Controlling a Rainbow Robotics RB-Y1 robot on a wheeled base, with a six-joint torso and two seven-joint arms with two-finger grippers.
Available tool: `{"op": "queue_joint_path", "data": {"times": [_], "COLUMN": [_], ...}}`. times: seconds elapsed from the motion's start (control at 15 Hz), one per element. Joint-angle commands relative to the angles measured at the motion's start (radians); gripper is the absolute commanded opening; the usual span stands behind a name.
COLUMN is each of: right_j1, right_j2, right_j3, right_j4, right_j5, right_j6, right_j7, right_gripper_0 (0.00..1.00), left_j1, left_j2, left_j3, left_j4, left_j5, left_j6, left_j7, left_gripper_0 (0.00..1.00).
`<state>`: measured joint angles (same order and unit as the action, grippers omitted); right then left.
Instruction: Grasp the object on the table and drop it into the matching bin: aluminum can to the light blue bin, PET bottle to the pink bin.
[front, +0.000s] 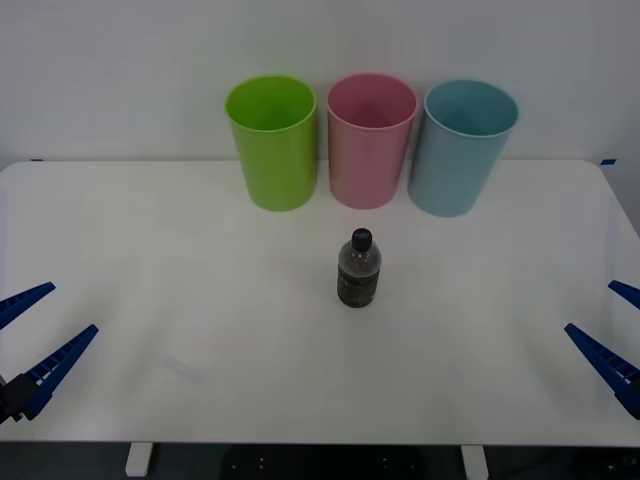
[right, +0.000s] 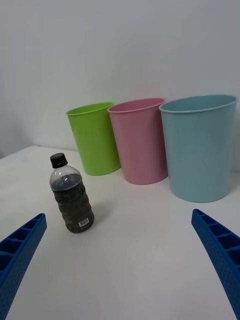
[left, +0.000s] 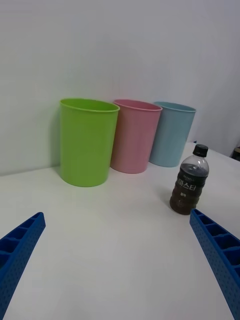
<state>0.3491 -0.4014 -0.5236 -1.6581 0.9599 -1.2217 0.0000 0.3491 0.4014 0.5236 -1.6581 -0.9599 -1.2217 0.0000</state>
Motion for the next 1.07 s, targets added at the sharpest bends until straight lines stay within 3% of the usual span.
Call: {"op": "queue_joint_path", "data": {"times": [0.07,0.8,1.07], "right_j1": [0.004,-0.005,-0.012], "right_j2": [0.009,-0.004,-0.004], "right_j3": [-0.003,0.145,0.240], "right_j4": [-0.006,-0.012,-0.012], "right_j5": [-0.004,0.014,0.022], "right_j6": [0.004,0.068,0.159], "right_j7": [0.000,0.078,0.230], "right_gripper_0": [1.00,1.00,1.00], "left_j1": [0.000,0.000,0.000], "left_j2": [0.000,0.000,0.000], "left_j3": [0.000,0.000,0.000], "left_j4": [0.000,0.000,0.000], "left_j5": [0.000,0.000,0.000], "left_j6": [0.000,0.000,0.000], "left_j7": [0.000,0.000,0.000], "left_gripper_0": [1.00,1.00,1.00]}}
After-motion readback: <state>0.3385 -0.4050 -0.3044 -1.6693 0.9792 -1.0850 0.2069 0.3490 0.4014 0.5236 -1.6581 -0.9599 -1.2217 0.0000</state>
